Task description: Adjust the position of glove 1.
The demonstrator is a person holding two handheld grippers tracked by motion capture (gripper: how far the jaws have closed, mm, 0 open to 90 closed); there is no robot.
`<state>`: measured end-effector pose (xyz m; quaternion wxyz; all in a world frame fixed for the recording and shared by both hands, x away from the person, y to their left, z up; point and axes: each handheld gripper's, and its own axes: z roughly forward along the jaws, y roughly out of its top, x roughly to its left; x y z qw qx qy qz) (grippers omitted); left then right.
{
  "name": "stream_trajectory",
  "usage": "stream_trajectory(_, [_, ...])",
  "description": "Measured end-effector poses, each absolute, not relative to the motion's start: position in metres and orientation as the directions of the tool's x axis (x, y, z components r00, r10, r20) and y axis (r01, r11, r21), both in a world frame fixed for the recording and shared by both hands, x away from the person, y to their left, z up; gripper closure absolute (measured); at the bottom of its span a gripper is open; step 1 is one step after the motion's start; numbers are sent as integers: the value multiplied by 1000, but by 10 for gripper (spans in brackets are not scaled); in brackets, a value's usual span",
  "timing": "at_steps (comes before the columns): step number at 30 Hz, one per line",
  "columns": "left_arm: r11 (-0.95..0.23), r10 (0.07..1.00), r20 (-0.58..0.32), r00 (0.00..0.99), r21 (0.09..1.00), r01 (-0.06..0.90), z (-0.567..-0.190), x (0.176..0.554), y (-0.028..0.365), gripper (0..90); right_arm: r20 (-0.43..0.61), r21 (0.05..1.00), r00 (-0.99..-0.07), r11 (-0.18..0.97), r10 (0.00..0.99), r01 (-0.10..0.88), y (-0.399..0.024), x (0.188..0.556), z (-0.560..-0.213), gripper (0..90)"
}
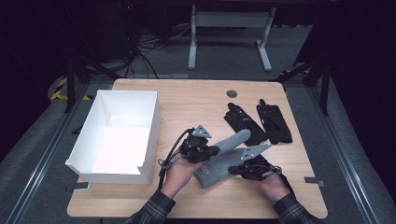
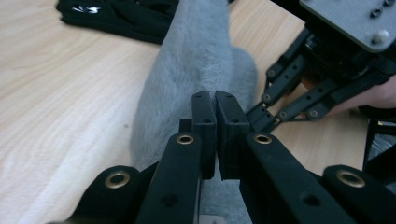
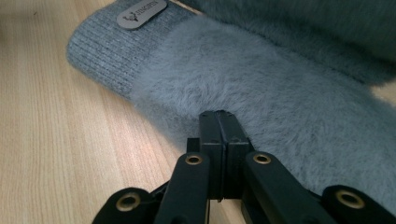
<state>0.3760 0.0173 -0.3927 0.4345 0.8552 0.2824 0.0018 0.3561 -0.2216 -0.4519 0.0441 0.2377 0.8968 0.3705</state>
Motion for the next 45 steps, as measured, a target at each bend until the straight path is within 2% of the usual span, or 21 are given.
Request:
stream_trajectory(7, [-495, 449, -246, 859, 731, 469, -397, 368, 7, 861, 82, 685, -886, 620, 456, 383, -223, 354, -450, 900])
stream_trajectory(12, [-478, 412, -277, 868, 745, 465, -395, 367, 6, 831, 80, 688, -889, 621, 450, 376, -224, 352, -449, 900])
stream_trajectory(16, [-478, 407, -265, 874, 754, 451, -392, 367, 7, 829, 87, 691, -889, 616, 450, 379, -228, 347, -447, 900])
stream_trajectory(20, [-466, 433, -247, 867, 762, 450, -391, 374, 18, 900, 88, 697, -887, 608, 452, 379, -238, 339, -443, 900])
stream_trajectory(25, [-464, 498, -205, 843, 758, 458, -397, 388, 31, 900, 96, 701, -878, 595, 469, 394, -251, 333, -439, 900])
stream_trajectory(32, [-445, 576, -255, 777, 700, 559, -429, 419, 46, 900, 117, 716, -888, 582, 444, 385, -242, 330, -438, 900])
stream_trajectory(42, [-440, 523, -354, 775, 667, 601, -444, 428, 44, 900, 101, 709, -914, 616, 393, 343, -208, 334, -441, 900])
stream_trajectory(45, [-459, 514, -339, 788, 667, 587, -441, 424, 43, 900, 95, 698, -914, 628, 395, 344, -209, 332, -443, 900])
